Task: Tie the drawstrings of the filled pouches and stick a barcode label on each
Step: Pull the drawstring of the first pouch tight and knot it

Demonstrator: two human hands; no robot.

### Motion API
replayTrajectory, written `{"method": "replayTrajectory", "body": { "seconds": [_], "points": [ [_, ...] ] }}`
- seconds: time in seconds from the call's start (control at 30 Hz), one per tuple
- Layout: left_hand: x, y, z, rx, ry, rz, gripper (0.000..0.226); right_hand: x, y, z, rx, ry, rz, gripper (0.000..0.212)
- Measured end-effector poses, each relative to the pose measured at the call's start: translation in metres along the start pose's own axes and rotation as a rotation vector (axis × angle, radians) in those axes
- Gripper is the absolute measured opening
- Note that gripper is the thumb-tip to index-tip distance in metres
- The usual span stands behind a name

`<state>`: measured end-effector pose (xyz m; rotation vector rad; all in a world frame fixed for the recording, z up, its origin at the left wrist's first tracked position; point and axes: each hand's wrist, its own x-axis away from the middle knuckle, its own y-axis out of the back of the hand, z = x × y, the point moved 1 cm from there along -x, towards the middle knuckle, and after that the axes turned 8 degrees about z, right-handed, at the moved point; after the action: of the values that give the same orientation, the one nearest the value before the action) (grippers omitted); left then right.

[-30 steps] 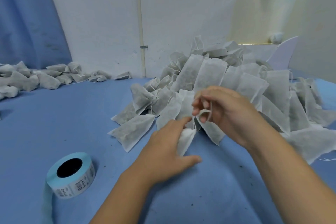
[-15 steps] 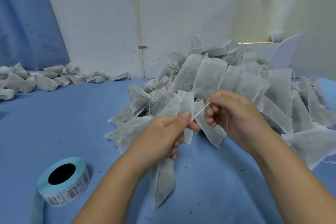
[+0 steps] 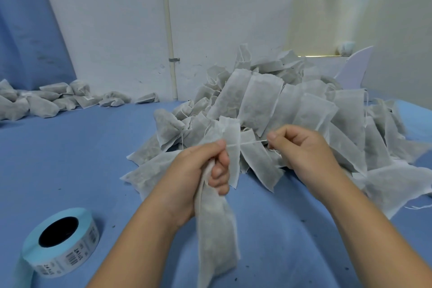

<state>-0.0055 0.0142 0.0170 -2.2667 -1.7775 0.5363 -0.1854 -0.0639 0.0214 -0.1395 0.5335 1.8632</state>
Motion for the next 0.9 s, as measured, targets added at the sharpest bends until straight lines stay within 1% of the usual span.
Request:
{"method": "replayTrajectory", "body": {
  "seconds": [0.07,0.13,0.2,0.27,0.3,0.37,0.4,0.43,0.5,0.53,0.6,0.63,0.7,0.8,0.9],
  "points": [
    [0.0,0.0,0.002,0.156,-0.07,-0.042,0.025,0.003,-0.006,0.002,0.04,0.014,0.046,0.021],
    [-0.001,0.002,0.003,0.228,-0.111,-0.104,0.02,0.006,-0.013,0.006,0.077,0.008,0.135,0.014],
    [0.001,0.005,0.002,0.265,-0.125,-0.143,0.019,0.01,-0.018,0.009,0.088,0.008,0.226,0.013],
    [0.003,0.007,0.002,0.197,-0.15,-0.187,0.019,0.012,-0.02,0.012,0.094,0.027,0.293,0.012],
    [0.004,0.009,0.002,0.059,-0.168,-0.23,0.017,0.013,-0.021,0.013,0.103,0.037,0.328,0.012],
    [0.005,0.012,0.006,-0.415,-0.209,-0.348,0.015,0.016,-0.022,0.014,0.128,0.042,0.383,0.014],
    [0.006,0.012,0.009,-0.64,-0.236,-0.386,0.021,0.017,-0.022,0.015,0.14,0.046,0.388,0.015],
    [0.005,0.012,0.012,-0.798,-0.257,-0.395,0.029,0.018,-0.022,0.016,0.15,0.06,0.379,0.015],
    [0.006,0.01,0.015,-0.967,-0.267,-0.324,0.037,0.019,-0.018,0.021,0.17,0.105,0.348,0.015],
    [0.007,0.007,0.017,-1.041,-0.264,-0.249,0.038,0.02,-0.015,0.024,0.18,0.125,0.341,0.014],
    [0.008,0.002,0.021,-1.139,-0.264,-0.114,0.034,0.021,-0.011,0.028,0.178,0.154,0.336,0.016],
    [0.008,-0.002,0.022,-1.161,-0.272,-0.081,0.03,0.021,-0.01,0.029,0.155,0.16,0.33,0.016],
    [0.008,-0.008,0.024,-1.15,-0.284,-0.068,0.027,0.023,-0.011,0.031,0.103,0.164,0.315,0.012],
    [0.009,-0.013,0.023,-0.962,-0.219,-0.067,0.02,0.022,-0.013,0.029,0.087,0.17,0.303,0.013],
    [0.011,-0.013,0.017,-0.784,-0.168,-0.098,0.023,0.019,-0.015,0.024,0.041,0.13,0.234,0.01]
  ]
}}
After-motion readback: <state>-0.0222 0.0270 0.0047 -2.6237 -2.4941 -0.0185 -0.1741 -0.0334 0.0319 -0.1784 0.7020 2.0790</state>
